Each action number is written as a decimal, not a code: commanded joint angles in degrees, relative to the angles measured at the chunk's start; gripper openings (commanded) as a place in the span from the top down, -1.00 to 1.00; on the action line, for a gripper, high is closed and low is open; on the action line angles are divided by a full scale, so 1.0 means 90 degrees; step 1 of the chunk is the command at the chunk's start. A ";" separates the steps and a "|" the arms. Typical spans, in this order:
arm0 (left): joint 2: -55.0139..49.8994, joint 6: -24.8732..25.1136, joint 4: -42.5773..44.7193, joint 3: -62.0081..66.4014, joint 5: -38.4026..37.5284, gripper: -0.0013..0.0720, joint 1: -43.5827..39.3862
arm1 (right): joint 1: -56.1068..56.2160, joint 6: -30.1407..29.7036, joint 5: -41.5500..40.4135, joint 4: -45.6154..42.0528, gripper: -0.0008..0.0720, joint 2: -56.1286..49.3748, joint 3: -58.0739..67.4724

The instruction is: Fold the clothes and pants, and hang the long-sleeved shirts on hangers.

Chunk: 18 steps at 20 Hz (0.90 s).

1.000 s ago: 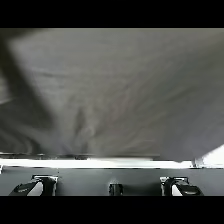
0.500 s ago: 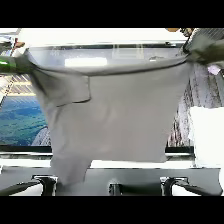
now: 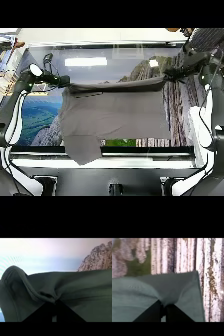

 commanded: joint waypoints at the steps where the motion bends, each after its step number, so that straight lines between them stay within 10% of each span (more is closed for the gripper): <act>1: -0.0308 0.0384 0.0083 0.0340 -0.0466 0.92 -0.0012 | -0.0005 -0.0017 -0.0240 -0.0403 0.87 -0.0219 0.0000; 9: -0.0296 0.0095 0.0272 0.0476 -0.3021 0.92 -0.0019 | -0.0002 -0.0046 -0.1673 -0.1059 0.87 -0.0376 -0.0005; 18: -0.0345 -0.0063 0.0442 0.0469 -0.3330 0.92 -0.0066 | 0.0010 -0.0015 -0.2339 -0.0928 0.87 -0.0945 -0.0010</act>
